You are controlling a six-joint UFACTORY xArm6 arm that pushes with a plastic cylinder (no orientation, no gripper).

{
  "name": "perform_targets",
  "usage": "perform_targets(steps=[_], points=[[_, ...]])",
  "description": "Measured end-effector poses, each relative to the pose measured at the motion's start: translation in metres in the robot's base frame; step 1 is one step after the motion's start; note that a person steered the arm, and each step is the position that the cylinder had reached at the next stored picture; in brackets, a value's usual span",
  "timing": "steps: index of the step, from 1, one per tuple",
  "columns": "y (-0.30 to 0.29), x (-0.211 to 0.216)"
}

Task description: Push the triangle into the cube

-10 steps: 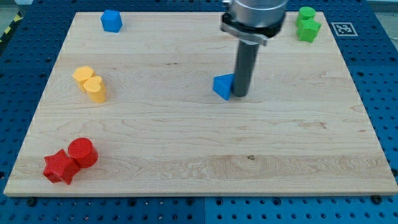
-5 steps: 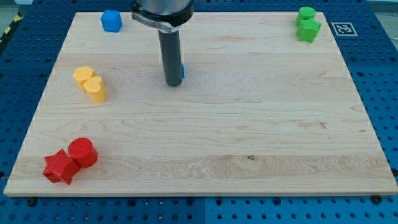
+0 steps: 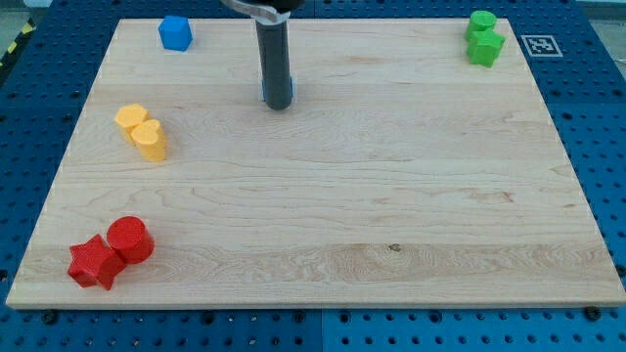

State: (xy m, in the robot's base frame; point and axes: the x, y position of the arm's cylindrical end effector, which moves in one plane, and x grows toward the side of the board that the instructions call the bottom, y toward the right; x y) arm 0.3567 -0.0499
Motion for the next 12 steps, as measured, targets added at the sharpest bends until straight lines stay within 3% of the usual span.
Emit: perform_targets(steps=[3, 5, 6, 9, 12], points=[[0.000, -0.040], [0.033, -0.041], [0.024, -0.060], [0.007, -0.049], [-0.025, -0.097]])
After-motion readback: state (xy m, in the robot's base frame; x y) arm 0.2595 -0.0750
